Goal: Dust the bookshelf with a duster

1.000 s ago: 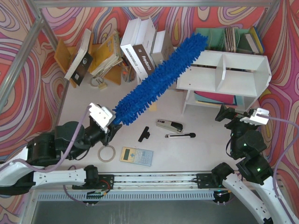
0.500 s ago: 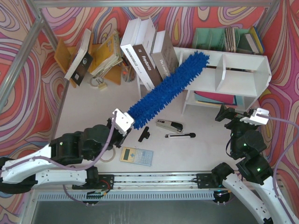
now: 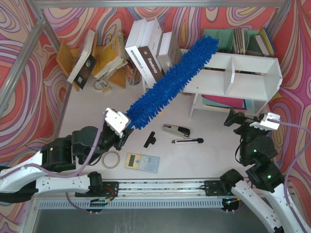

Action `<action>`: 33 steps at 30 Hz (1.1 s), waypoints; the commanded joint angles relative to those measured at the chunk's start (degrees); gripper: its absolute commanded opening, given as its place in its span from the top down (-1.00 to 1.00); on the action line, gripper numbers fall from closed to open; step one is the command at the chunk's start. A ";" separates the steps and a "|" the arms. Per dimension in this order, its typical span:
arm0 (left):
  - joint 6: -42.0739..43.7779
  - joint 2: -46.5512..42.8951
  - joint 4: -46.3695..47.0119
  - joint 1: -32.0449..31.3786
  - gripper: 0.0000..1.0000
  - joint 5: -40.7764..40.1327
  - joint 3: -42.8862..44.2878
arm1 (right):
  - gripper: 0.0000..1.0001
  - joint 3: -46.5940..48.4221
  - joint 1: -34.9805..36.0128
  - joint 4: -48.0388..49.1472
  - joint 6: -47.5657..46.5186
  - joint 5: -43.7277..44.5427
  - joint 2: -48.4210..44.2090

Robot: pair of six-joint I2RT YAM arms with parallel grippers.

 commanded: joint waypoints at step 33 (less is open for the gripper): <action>1.08 -5.36 19.97 0.50 1.00 -4.39 -2.07 | -0.97 -0.20 0.18 -0.23 -0.42 -0.31 -0.88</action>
